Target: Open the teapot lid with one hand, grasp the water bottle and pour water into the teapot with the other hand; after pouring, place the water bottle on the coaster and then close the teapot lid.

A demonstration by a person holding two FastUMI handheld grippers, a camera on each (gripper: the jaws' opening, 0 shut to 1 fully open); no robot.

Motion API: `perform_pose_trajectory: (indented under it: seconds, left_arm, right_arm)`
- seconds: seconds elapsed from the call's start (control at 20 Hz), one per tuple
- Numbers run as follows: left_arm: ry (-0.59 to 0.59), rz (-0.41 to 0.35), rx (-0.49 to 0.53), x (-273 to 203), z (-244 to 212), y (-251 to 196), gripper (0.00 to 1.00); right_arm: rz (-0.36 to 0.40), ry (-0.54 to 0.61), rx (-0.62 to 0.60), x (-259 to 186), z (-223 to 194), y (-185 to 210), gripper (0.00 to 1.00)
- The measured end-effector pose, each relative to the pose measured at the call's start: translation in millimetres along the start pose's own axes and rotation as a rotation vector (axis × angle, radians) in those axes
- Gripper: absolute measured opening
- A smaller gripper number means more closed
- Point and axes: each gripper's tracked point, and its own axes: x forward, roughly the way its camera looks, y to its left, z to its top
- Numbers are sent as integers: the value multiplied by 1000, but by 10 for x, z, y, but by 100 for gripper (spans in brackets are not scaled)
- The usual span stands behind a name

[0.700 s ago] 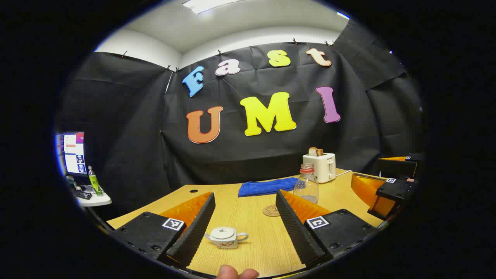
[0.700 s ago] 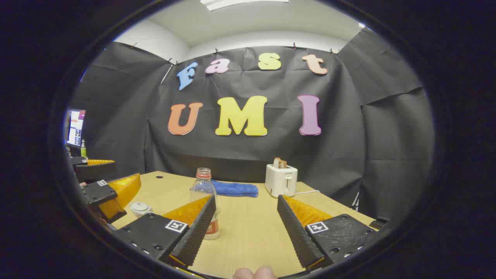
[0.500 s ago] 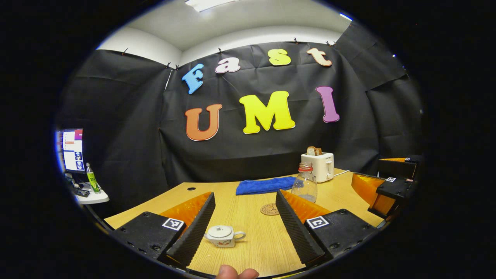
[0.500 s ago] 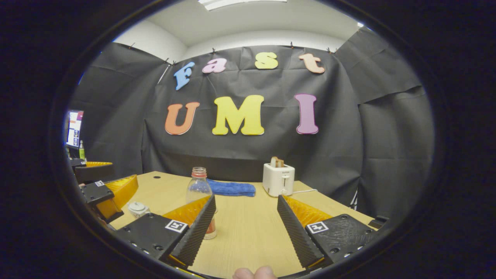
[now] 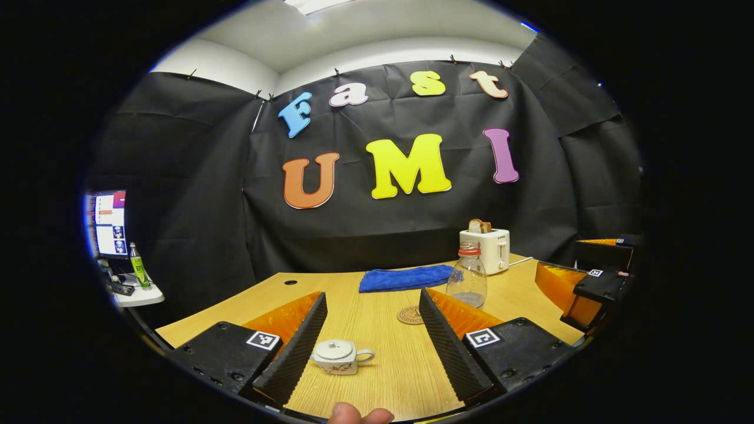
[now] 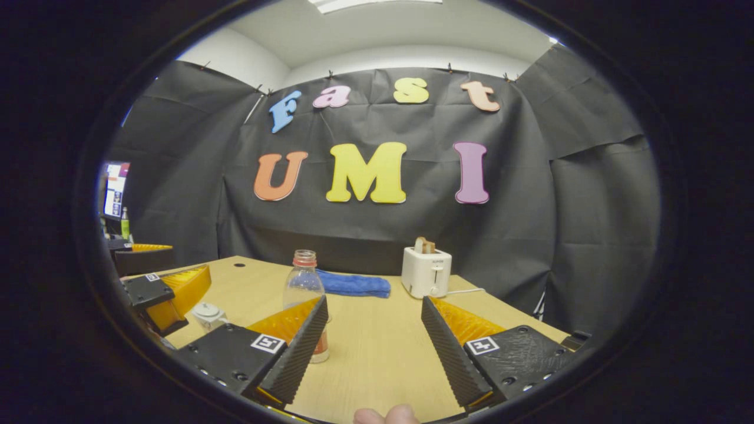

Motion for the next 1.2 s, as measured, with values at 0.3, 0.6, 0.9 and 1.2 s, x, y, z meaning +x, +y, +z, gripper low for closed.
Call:
perform_pose_trajectory:
  seconds: [0.3, 0.6, 0.9, 1.2]
  left_arm:
    - [-2, 9, -11, 4, -6, 16, 98]
    - [-8, 19, -30, 3, 16, 1, 98]
    - [49, 26, -54, -10, -225, 69, 99]
    - [116, 63, -70, -13, -594, 327, 99]
  right_arm:
    - [11, -3, 2, 6, 9, 31, 95]
    - [21, 13, 29, 33, -70, 43, 95]
    - [65, 34, 24, 55, -213, 159, 95]
    - [59, 40, -20, 102, -376, 94, 95]
